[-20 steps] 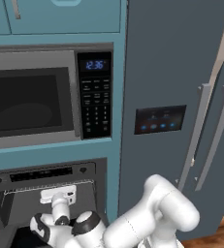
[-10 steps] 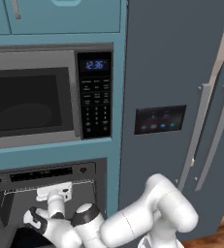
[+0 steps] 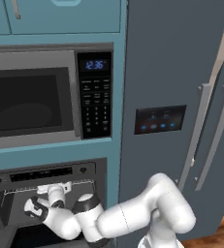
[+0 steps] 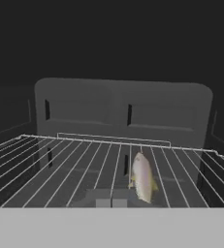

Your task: Take the fish from the oven and place it on the plate on the counter.

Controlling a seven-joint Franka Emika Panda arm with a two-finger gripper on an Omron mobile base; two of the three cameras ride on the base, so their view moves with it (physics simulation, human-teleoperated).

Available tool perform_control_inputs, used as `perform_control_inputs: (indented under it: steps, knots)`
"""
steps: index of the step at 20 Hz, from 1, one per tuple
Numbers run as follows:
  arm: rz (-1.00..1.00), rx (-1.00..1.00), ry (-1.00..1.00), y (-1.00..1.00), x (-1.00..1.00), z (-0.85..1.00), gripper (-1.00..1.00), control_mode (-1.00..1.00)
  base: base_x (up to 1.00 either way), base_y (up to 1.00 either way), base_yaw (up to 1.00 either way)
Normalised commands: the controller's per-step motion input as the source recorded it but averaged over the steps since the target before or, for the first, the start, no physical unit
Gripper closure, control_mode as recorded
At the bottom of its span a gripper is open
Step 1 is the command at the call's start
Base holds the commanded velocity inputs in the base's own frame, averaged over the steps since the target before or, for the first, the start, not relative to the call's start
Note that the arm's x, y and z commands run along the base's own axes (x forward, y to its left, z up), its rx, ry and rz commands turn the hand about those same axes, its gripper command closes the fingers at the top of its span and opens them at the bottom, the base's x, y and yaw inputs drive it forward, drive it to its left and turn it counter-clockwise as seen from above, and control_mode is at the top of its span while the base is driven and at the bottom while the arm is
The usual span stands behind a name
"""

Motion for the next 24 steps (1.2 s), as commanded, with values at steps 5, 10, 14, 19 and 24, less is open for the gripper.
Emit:
perform_control_inputs:
  steps: [5,10,14,19,24]
  knots:
    - [0.0,0.0,0.22,0.06,0.1,-1.0,1.0,-1.0,0.0,0.0,0.0]
    - [0.0,0.0,0.35,0.25,-0.01,-1.0,1.0,-1.0,0.0,0.0,0.0]
    - [0.0,0.0,0.42,0.29,-0.23,-1.0,1.0,-1.0,0.0,0.0,0.0]
    - [0.0,0.0,0.47,0.11,-0.95,-1.0,1.0,-1.0,0.0,0.0,0.0]
    - [-0.02,0.0,0.49,0.0,-1.0,-1.0,1.0,-1.0,0.0,0.0,0.0]
